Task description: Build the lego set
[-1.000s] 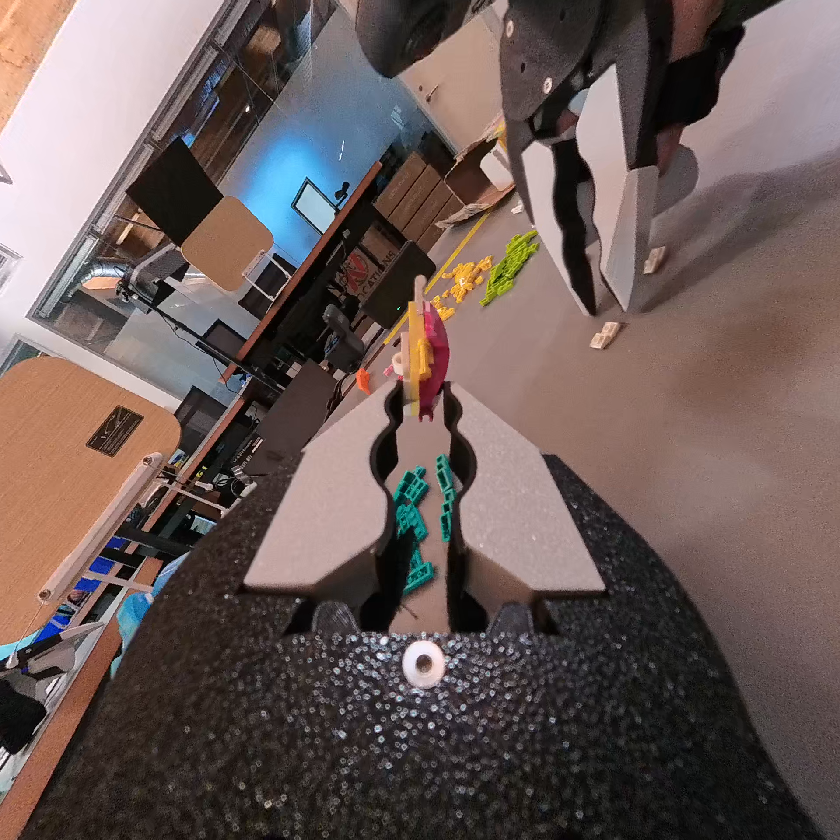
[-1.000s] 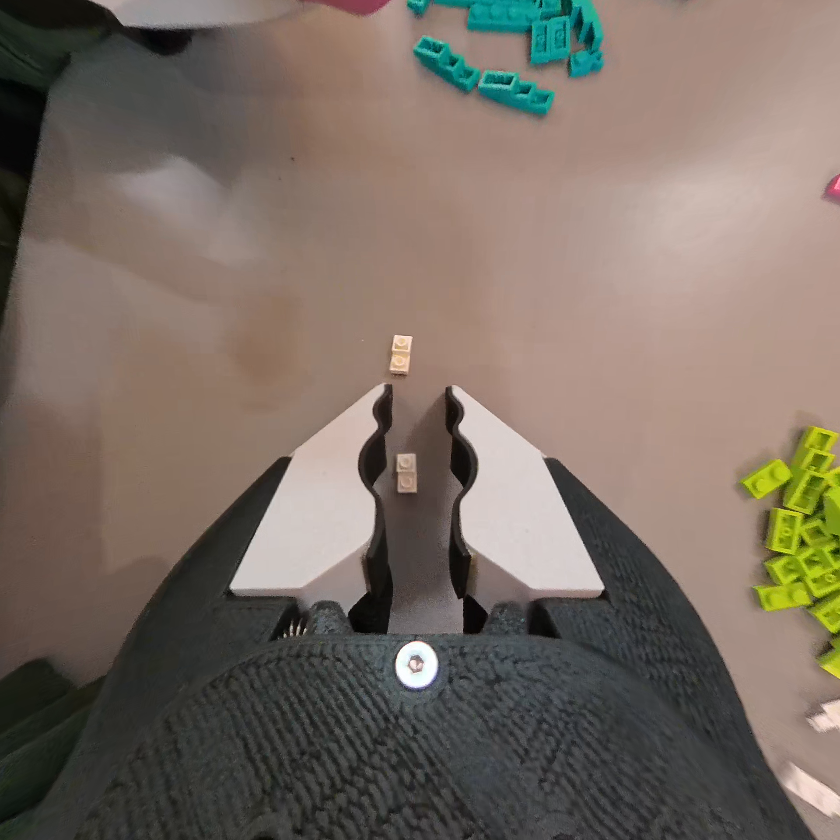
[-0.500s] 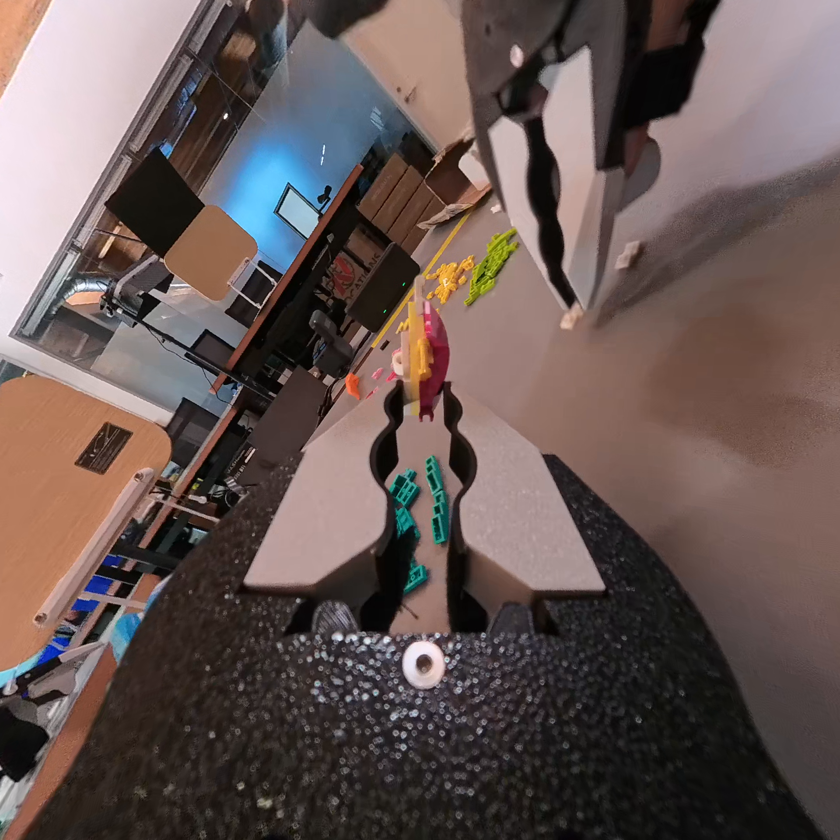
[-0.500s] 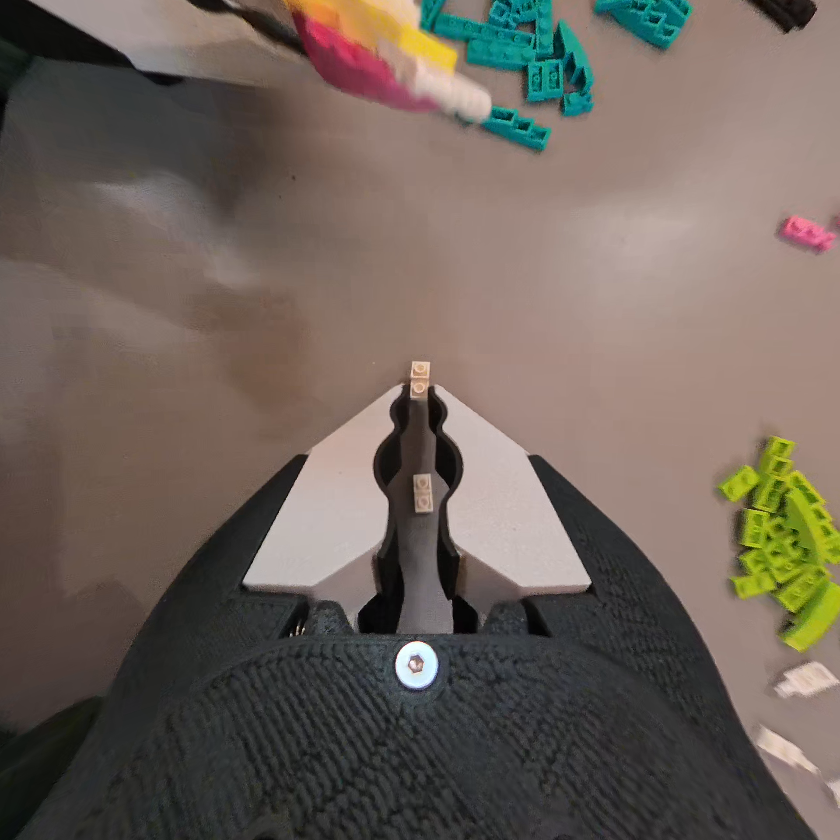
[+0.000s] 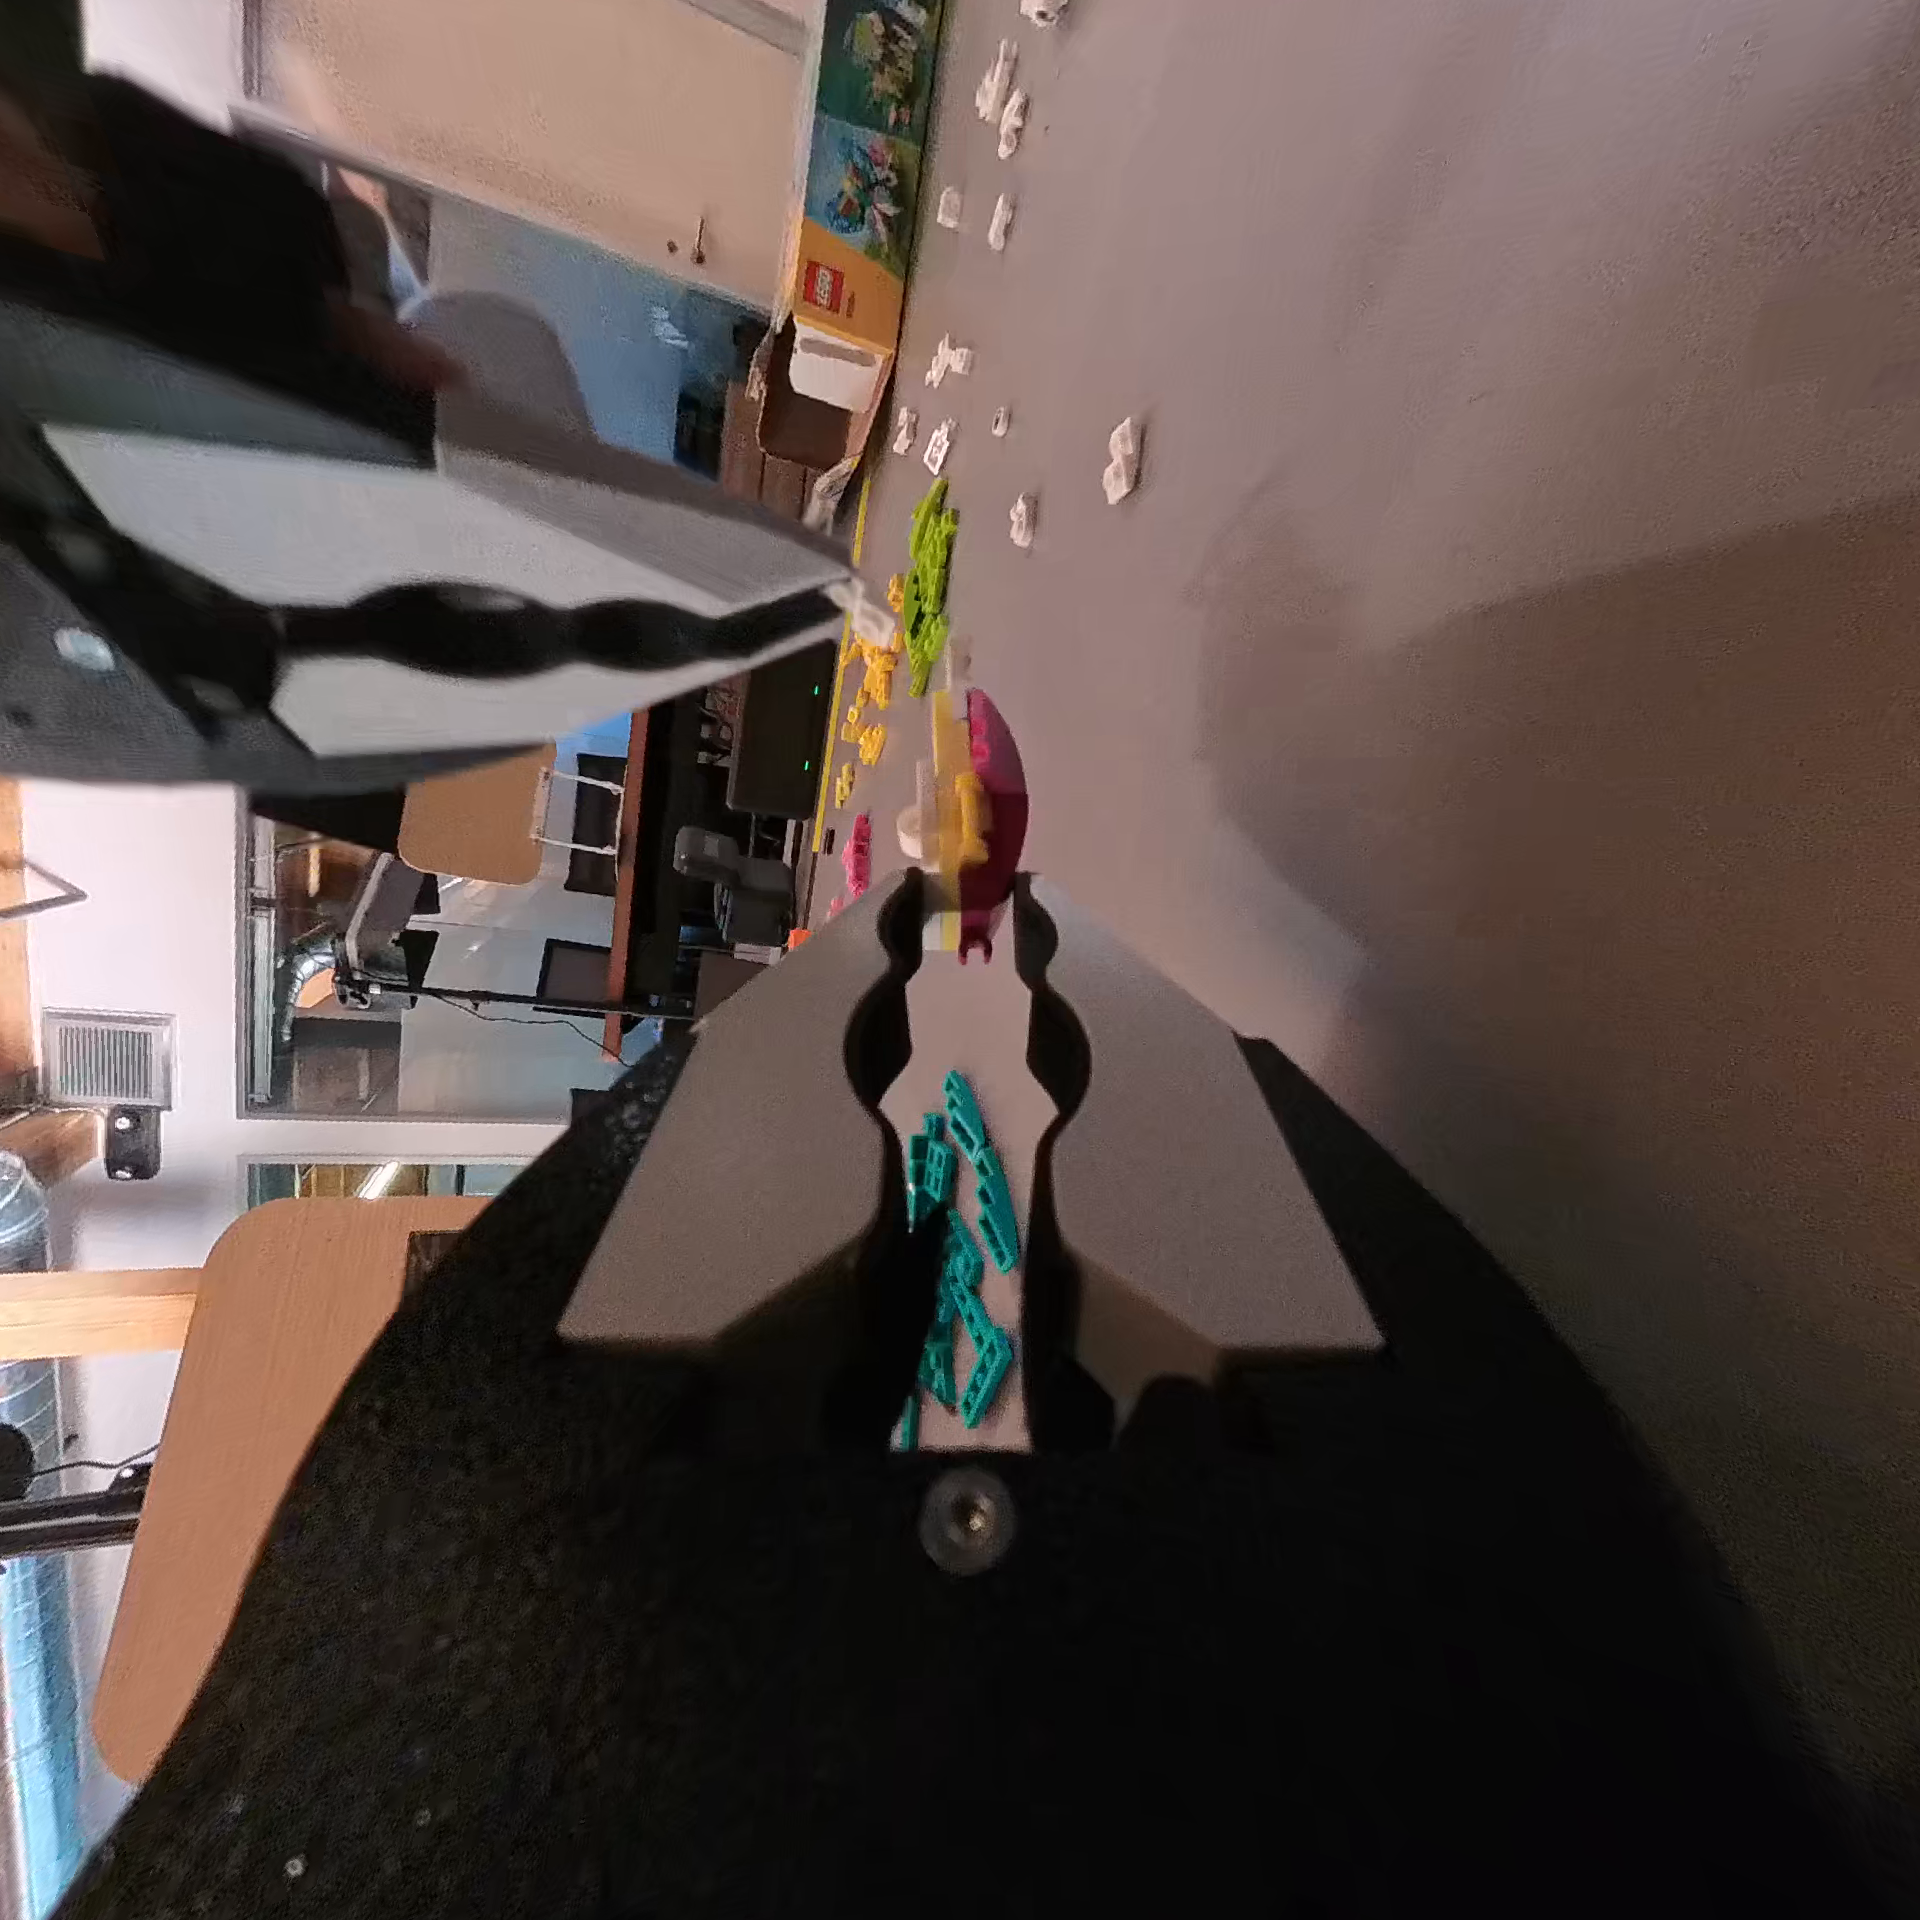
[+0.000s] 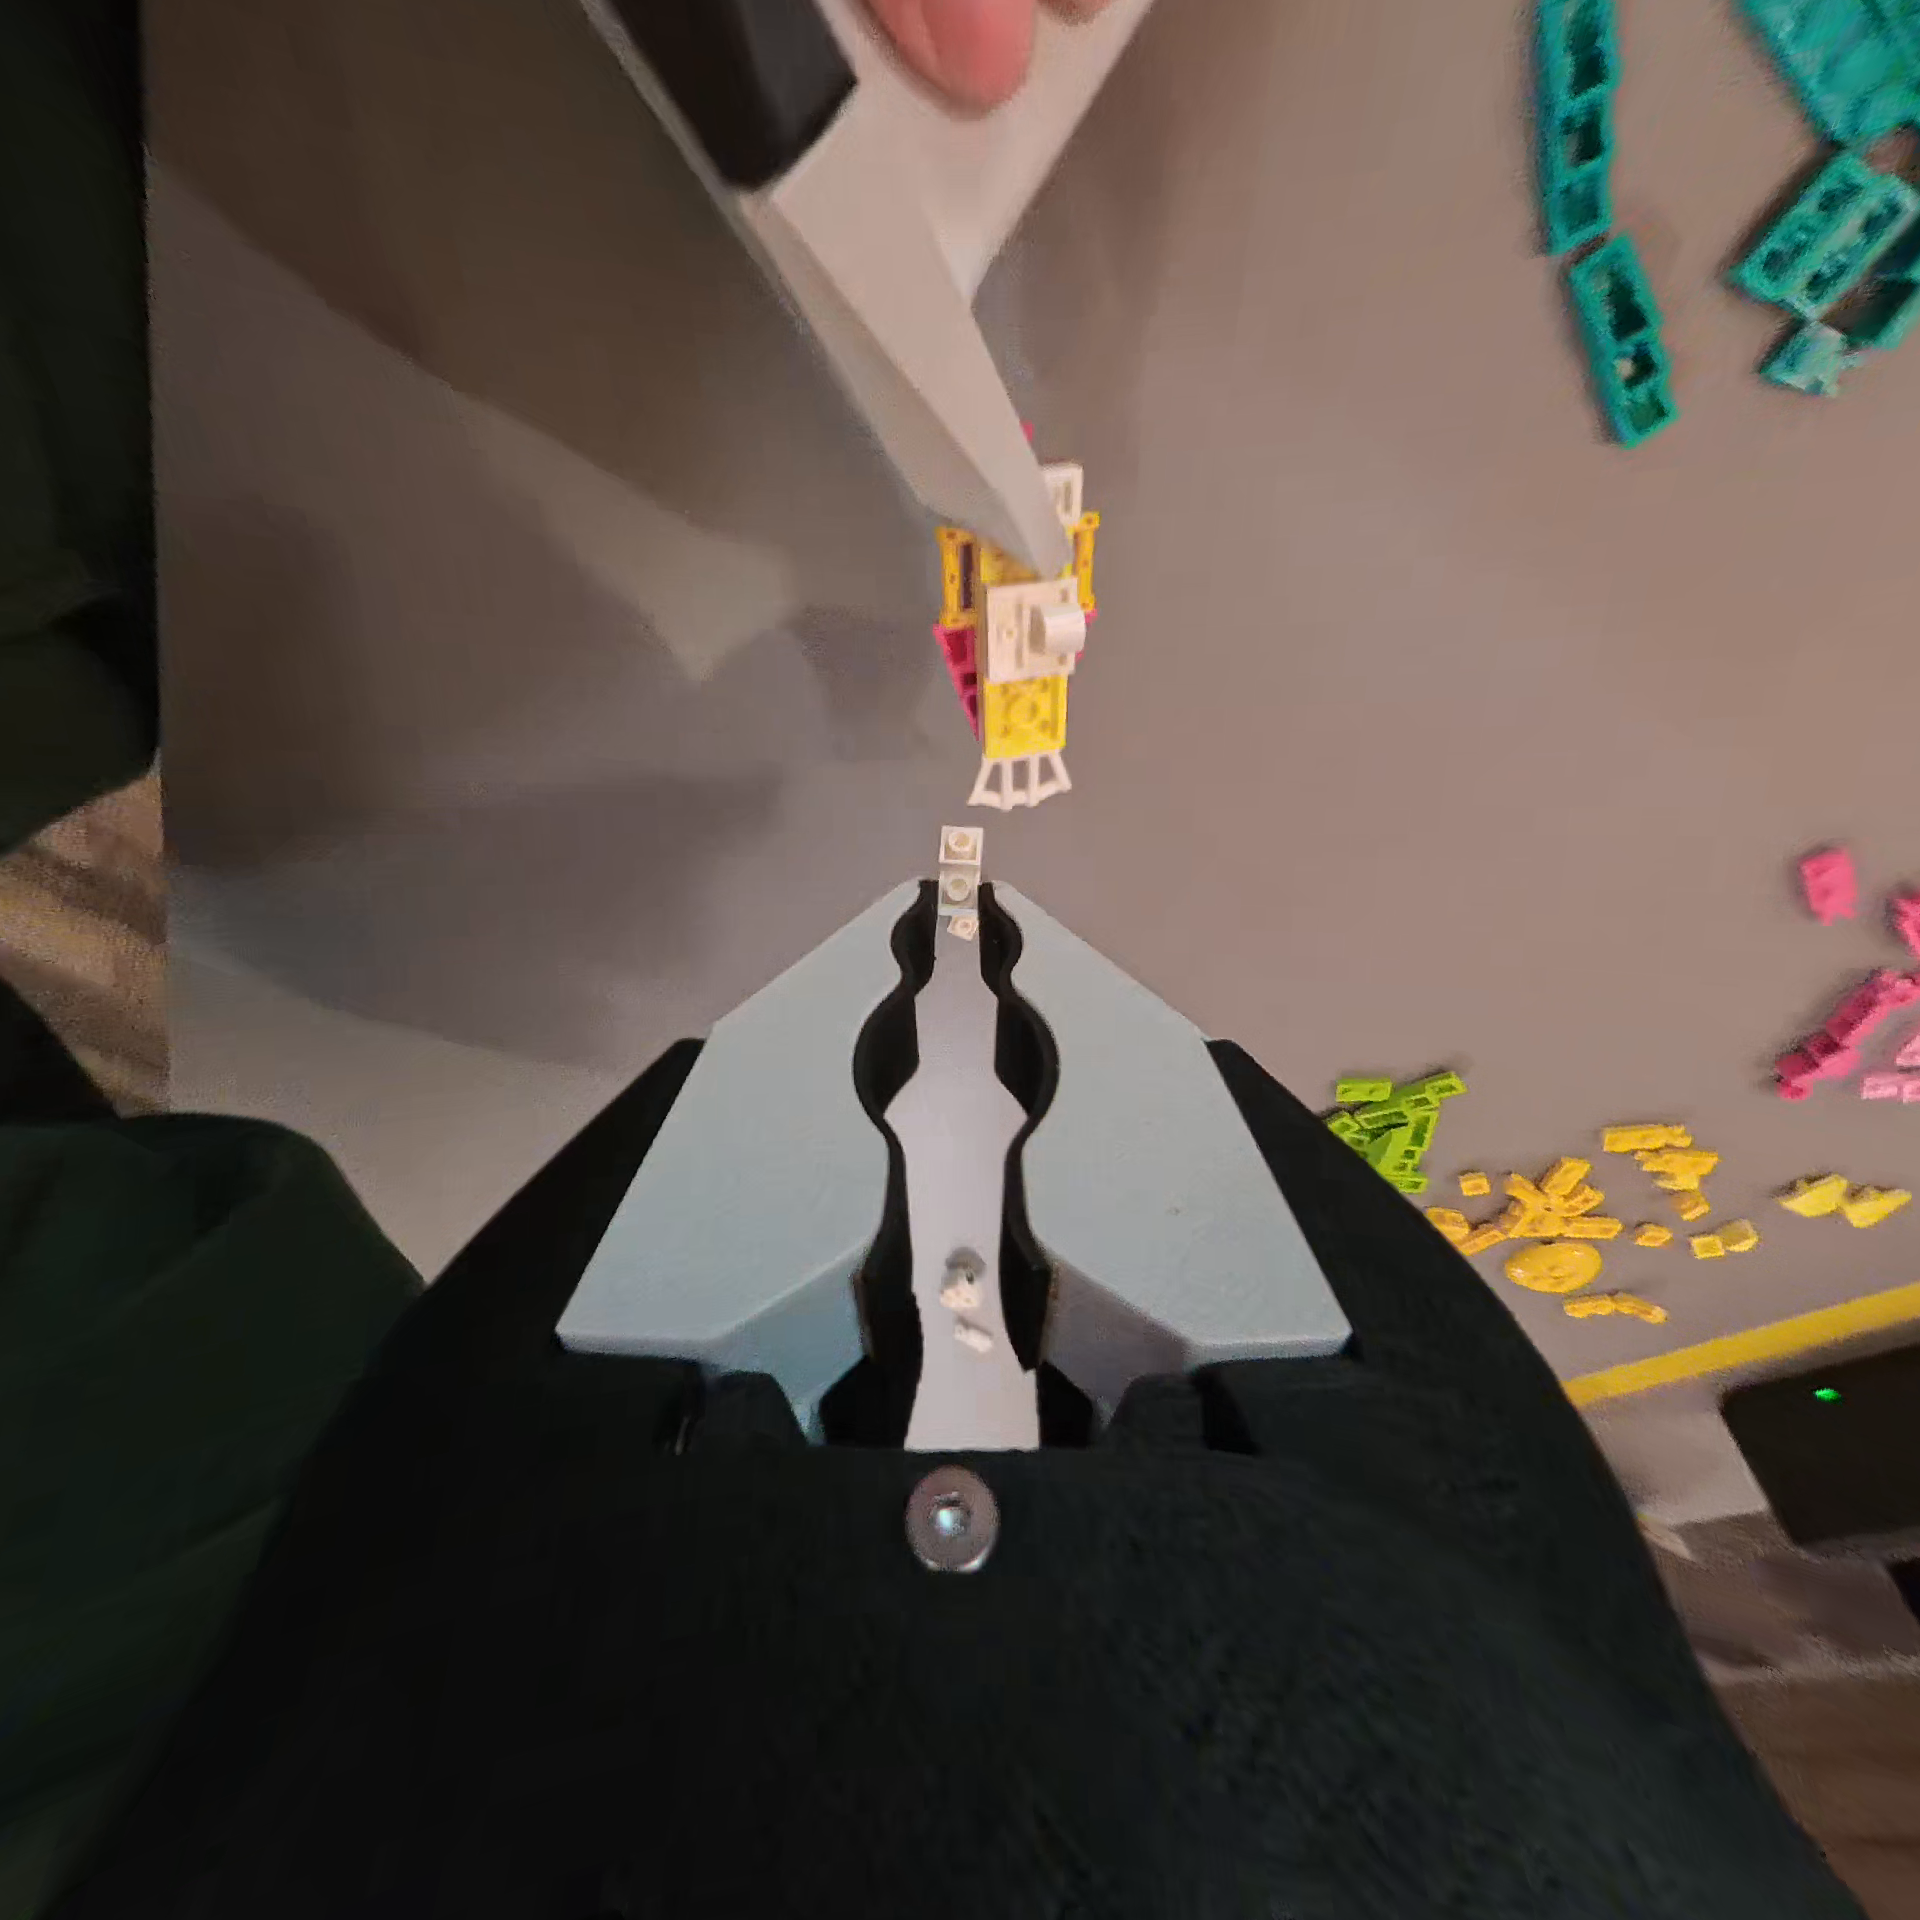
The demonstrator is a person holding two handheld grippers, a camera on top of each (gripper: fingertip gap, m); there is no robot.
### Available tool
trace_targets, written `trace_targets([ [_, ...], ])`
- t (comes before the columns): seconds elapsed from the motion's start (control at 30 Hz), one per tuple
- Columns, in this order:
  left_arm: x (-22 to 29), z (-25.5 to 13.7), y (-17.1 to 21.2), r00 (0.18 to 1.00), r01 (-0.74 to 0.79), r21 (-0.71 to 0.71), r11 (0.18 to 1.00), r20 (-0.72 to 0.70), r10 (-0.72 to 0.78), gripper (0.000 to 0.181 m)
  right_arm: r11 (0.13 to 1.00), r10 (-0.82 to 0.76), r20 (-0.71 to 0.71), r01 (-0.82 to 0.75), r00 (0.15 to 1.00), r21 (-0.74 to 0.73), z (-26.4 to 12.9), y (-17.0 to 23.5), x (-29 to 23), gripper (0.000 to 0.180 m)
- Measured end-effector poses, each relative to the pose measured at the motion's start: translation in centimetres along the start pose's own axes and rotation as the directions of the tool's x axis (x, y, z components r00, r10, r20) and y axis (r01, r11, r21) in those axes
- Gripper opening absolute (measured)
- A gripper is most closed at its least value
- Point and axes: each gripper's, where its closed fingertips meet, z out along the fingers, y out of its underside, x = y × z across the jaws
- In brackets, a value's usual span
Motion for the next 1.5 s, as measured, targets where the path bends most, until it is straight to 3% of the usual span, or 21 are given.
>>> trace_targets([
  [0.2,0.4,-0.1,-0.6,0.999,-0.050,0.017,0.999,-0.003,0.050,0.014,0.977,-0.019,0.070,0.034,0.997,-0.211,0.9,-0.2,0.1,0.006],
  [0.37,0.4,-0.2,-0.8,0.998,-0.055,0.027,0.998,0.002,0.055,0.014,0.962,-0.030,0.089,0.053,0.996,-0.267,1.1,-0.9,-0.2,0.006],
  [1.27,-0.7,-1.2,-1.5,0.996,-0.066,0.067,0.996,0.071,0.062,0.014,0.997,0.046,0.089,-0.040,0.995,-0.071,0.1,-3.1,-0.7,0.006],
  [1.5,-0.9,-1.4,-1.3,0.996,-0.057,0.063,0.996,0.078,0.052,0.014,0.997,0.066,0.059,-0.068,0.996,0.047,-0.7,-3.3,-0.8,0.016],
])
